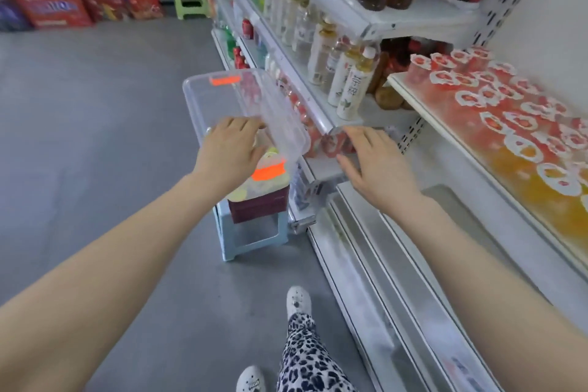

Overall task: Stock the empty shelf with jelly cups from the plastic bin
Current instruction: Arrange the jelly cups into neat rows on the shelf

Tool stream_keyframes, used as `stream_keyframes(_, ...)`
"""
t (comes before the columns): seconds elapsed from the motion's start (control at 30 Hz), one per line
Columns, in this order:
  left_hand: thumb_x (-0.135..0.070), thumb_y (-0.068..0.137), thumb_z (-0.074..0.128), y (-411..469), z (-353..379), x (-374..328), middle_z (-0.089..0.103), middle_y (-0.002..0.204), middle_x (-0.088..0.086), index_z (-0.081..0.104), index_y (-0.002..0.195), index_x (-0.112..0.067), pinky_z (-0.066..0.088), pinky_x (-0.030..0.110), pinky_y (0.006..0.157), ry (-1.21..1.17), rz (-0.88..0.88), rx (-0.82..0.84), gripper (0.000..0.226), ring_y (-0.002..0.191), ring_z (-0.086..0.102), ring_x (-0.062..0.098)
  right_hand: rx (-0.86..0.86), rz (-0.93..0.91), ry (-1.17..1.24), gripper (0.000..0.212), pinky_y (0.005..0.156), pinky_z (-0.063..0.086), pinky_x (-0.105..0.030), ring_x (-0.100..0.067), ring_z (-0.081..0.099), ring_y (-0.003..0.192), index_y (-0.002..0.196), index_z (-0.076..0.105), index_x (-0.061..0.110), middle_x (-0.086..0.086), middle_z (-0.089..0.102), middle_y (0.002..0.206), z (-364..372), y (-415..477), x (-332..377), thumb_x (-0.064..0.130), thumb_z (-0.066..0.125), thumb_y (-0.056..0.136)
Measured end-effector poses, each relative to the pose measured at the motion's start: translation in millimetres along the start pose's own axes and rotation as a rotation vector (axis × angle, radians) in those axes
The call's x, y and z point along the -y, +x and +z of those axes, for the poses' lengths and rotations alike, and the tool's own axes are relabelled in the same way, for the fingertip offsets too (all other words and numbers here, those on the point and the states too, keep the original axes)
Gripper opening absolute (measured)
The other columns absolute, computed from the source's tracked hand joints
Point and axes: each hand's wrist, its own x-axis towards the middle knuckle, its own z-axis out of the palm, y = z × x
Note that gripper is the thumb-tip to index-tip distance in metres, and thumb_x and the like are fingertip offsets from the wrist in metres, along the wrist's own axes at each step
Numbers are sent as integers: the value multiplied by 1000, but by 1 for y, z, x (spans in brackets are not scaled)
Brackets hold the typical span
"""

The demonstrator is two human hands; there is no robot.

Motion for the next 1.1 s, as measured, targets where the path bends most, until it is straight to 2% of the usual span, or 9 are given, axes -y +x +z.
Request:
stream_keyframes(0.23,-25,93,59,17,37,89,59,128,6,54,131,-16,44,44,90,51,-273,79,39,117,49,34,152,-167,153,56,100,44,-44,-34,53,118,135,50,6,-14,58,128,103,112,16,43,40,94)
stream_keyframes(0.3,-24,94,58,32,52,107,58,130,6,53,133,-15,43,42,92,45,-326,91,41,118,48,33,234,-196,176,53,100,42,-44,-34,51,119,138,48,8,-13,56,130,130,146,16,38,45,94)
stream_keyframes(0.47,-12,84,70,70,96,138,65,114,11,63,120,-7,46,42,93,48,-293,134,37,107,58,37,558,-283,156,53,104,36,-38,-29,42,129,146,39,16,-5,44,145,203,222,15,17,55,95)
stream_keyframes(0.57,-9,76,75,82,122,154,67,104,12,66,109,-7,47,48,96,77,-258,174,35,99,61,38,727,-398,41,57,103,38,-38,-31,43,128,143,42,17,-6,44,146,252,255,17,3,53,89)
stream_keyframes(0.67,-13,75,73,84,138,161,67,104,6,68,109,-13,30,47,112,85,-292,193,34,108,58,32,877,-512,-127,53,100,43,-40,-32,49,123,140,47,19,-9,49,139,293,272,19,2,46,90)
stream_keyframes(0.8,-8,73,72,84,143,164,68,104,4,70,107,-14,19,41,116,73,-308,162,35,108,59,31,1096,-561,-313,52,103,41,-40,-30,45,128,142,44,22,-7,46,141,329,284,22,7,50,93)
stream_keyframes(1.0,-7,72,72,85,144,165,68,101,5,70,102,-13,20,42,116,108,-296,169,31,105,60,32,1086,-679,-457,43,105,39,-38,-27,35,134,139,52,20,-4,44,144,347,292,28,10,44,98)
stream_keyframes(1.1,-10,72,72,87,146,165,67,100,5,70,103,-13,18,42,116,190,-277,223,31,104,59,32,1007,-623,-439,39,101,39,-38,-26,37,133,135,54,17,-6,47,140,337,301,34,16,47,96)
